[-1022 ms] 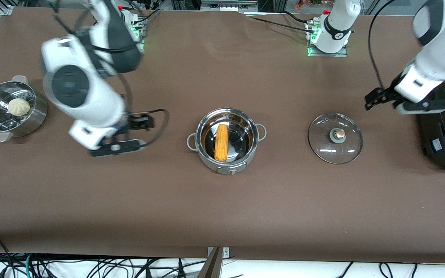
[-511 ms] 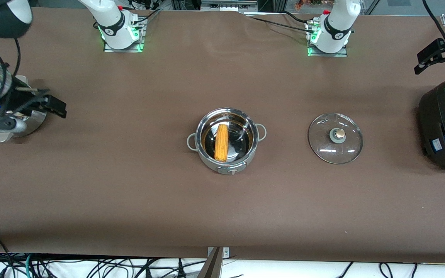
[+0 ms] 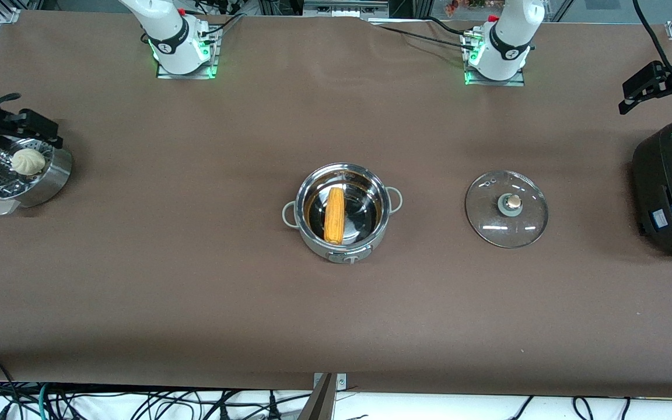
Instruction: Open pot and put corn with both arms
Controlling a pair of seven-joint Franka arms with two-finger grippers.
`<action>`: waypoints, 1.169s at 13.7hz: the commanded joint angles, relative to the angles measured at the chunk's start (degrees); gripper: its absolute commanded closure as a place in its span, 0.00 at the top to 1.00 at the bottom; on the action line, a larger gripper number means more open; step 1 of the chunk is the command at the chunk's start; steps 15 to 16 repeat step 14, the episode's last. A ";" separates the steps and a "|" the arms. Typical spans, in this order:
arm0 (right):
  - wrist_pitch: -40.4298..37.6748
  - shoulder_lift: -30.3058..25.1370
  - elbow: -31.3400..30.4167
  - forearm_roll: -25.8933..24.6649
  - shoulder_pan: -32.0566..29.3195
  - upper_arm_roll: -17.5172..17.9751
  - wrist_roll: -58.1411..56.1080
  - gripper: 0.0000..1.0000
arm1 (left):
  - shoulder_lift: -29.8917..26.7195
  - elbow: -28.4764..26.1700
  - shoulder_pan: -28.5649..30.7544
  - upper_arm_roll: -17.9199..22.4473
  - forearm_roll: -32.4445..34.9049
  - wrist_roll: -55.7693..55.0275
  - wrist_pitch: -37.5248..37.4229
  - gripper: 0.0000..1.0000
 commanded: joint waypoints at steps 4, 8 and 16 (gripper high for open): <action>1.61 -2.66 -4.40 0.68 -0.79 1.06 -0.74 1.00 | 6.33 7.55 0.08 -0.06 1.40 -0.25 -1.51 1.00; 0.64 1.04 -0.01 0.50 -0.43 1.06 -1.01 1.00 | 6.70 7.92 0.69 0.12 1.22 -0.34 -2.13 1.00; 0.90 1.83 0.00 0.59 -0.52 1.06 -1.36 1.00 | 6.61 7.92 0.69 0.03 1.22 -0.34 -3.01 1.00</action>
